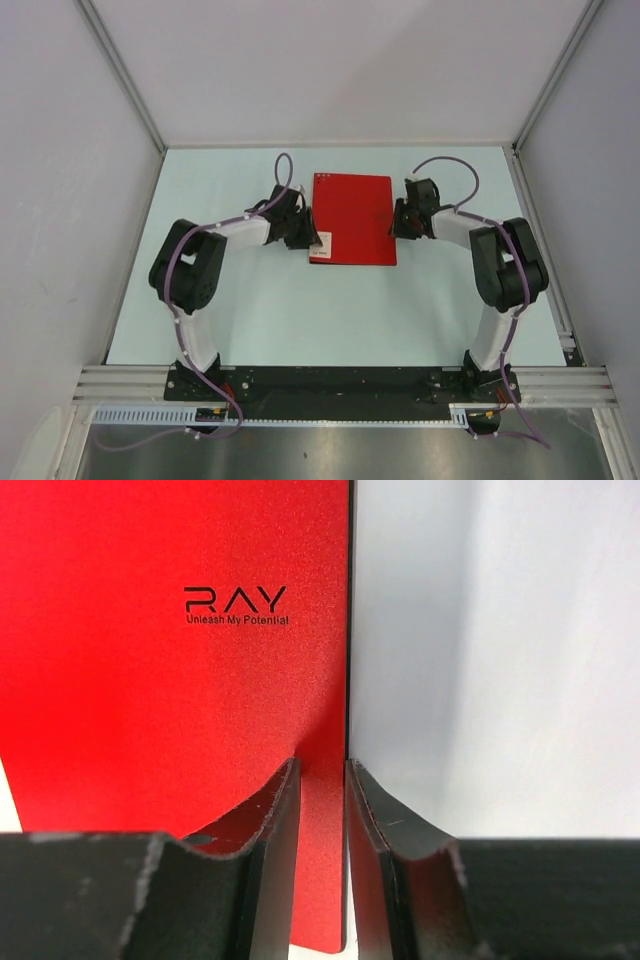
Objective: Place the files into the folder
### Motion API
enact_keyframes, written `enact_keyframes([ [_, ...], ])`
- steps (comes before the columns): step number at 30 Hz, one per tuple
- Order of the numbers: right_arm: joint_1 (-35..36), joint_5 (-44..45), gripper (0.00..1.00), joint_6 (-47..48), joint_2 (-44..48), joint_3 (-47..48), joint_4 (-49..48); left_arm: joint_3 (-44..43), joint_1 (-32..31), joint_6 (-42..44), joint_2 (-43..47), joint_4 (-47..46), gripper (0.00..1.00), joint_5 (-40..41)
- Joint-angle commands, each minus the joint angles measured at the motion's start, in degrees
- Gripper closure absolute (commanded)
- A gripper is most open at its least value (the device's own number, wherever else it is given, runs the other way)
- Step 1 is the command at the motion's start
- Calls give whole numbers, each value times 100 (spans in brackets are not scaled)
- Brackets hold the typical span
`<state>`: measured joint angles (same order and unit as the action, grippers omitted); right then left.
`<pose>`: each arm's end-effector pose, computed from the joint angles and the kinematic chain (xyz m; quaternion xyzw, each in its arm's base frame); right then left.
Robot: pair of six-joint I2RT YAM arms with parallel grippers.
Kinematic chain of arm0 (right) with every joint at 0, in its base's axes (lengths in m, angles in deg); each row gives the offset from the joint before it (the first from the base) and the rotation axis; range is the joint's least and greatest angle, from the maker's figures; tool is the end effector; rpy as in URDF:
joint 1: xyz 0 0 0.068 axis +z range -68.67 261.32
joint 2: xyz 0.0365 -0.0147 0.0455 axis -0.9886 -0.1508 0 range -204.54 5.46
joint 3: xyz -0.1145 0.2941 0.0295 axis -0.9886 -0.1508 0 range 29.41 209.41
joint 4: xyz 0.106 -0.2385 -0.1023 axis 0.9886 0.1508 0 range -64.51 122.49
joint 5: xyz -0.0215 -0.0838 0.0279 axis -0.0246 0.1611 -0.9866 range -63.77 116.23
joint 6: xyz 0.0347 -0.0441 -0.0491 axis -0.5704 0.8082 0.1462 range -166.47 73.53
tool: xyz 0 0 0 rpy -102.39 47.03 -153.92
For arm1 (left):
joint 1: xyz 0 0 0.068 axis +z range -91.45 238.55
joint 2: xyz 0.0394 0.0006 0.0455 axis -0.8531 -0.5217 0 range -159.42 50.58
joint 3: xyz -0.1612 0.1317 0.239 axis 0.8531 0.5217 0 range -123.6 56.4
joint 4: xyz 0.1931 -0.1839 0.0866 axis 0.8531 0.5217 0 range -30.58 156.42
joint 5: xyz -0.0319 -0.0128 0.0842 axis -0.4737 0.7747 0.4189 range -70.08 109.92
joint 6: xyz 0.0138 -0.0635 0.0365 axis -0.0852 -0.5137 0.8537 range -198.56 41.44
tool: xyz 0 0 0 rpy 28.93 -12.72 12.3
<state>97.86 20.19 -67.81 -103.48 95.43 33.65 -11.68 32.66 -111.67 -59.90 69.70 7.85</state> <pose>0.4210 0.1318 0.1636 0.0219 0.9415 0.1550 0.2985 0.3960 -0.2068 0.1613 -0.0257 0.9424 -0.2433 0.2279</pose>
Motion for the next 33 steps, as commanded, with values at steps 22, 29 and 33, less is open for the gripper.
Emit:
enact_keyframes([
  [22, 3672, 604, 68, -2295, 4294, -3842, 985, 4601, -2719, -2279, 4490, 158, 62, 714],
  [29, 3673, 604, 68, -2375, 4373, -3860, 932, 4505, -2877, -2420, 4526, 307, 65, 926],
  [33, 3506, 604, 65, -2261, 4592, -3834, 1108, 4479, -2931, -2473, 4605, 596, 58, 1101],
])
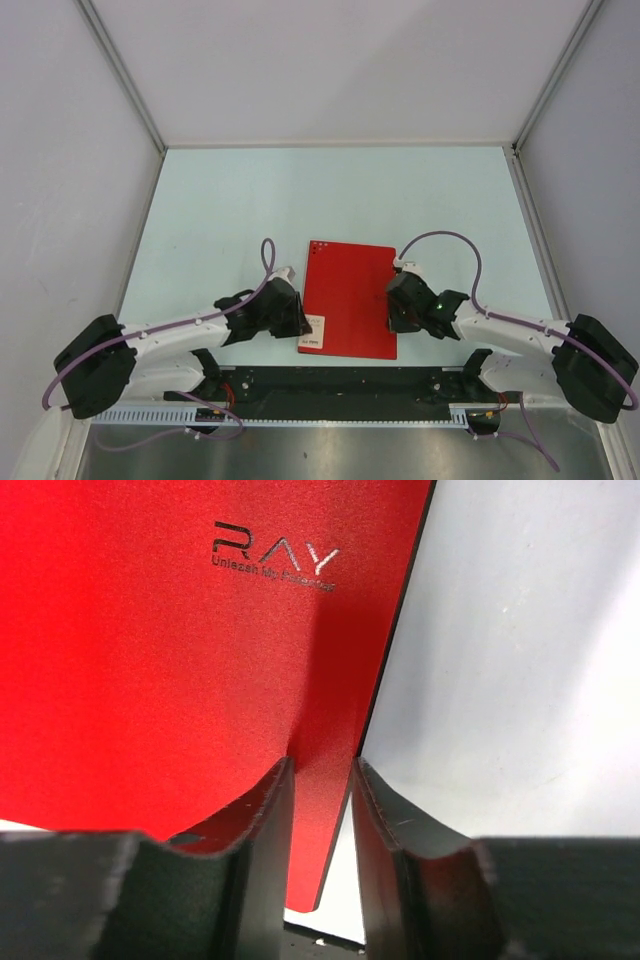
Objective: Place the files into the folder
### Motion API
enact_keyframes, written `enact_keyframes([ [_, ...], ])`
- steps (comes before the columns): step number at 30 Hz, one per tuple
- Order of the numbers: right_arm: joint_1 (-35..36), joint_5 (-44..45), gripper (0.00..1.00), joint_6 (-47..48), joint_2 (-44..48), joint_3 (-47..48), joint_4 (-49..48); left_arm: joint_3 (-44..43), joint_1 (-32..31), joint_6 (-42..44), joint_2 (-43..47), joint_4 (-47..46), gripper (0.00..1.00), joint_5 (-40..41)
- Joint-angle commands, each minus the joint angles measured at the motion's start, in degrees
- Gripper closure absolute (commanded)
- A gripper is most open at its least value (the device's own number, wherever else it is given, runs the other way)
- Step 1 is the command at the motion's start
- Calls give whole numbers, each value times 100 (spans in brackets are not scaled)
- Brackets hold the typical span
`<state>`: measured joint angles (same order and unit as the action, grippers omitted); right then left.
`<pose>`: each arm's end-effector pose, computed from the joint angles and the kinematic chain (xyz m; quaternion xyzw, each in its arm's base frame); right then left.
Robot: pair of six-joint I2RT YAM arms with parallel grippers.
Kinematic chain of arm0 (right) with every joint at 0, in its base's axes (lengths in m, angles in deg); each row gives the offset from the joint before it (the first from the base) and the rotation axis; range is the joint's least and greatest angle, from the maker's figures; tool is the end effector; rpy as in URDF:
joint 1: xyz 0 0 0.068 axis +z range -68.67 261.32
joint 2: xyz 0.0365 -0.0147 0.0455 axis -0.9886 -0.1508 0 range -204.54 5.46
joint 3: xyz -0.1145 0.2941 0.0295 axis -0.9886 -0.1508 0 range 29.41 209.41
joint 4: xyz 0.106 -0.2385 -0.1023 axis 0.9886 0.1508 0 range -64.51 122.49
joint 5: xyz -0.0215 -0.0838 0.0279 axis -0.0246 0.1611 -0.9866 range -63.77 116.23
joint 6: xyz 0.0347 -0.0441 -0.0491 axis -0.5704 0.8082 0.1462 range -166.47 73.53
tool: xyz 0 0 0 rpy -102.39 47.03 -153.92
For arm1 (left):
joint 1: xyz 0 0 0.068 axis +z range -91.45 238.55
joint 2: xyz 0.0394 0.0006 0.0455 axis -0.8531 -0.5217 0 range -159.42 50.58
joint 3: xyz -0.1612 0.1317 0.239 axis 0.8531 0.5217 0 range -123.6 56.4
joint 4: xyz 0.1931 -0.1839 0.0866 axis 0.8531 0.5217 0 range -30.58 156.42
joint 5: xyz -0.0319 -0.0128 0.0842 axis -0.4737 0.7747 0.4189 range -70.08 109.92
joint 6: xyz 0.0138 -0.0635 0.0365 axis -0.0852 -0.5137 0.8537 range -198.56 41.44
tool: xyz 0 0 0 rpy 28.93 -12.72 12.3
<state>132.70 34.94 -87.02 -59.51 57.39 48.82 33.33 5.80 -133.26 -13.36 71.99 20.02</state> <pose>0.1350 0.1536 0.1643 -0.0716 0.9614 0.1326 0.2303 0.1243 -0.1634 0.1536 -0.0164 0.9494 -0.2523 0.1862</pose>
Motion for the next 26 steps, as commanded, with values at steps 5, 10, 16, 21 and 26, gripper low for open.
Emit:
enact_keyframes([
  [5, -241, -423, 42, -50, 599, 329, 197, -503, -253, -393, 872, 1849, 23, 824],
  [10, -602, 419, 24, 783, 810, 1775, 1427, -2091, -253, 274, 1796, 3100, 12, 1826],
  [16, -805, 1186, 11, 1892, 1081, 3536, 2115, -4096, -253, 1671, 2061, 3050, 10, 2450],
  [21, -892, 1168, 0, 2429, 1680, 3767, 1316, -4522, -253, 2488, 2219, 2487, 4, 2688],
  [26, -927, 1143, 0, 2622, 1786, 3863, 824, -4618, -253, 2789, 2141, 2214, 1, 2724],
])
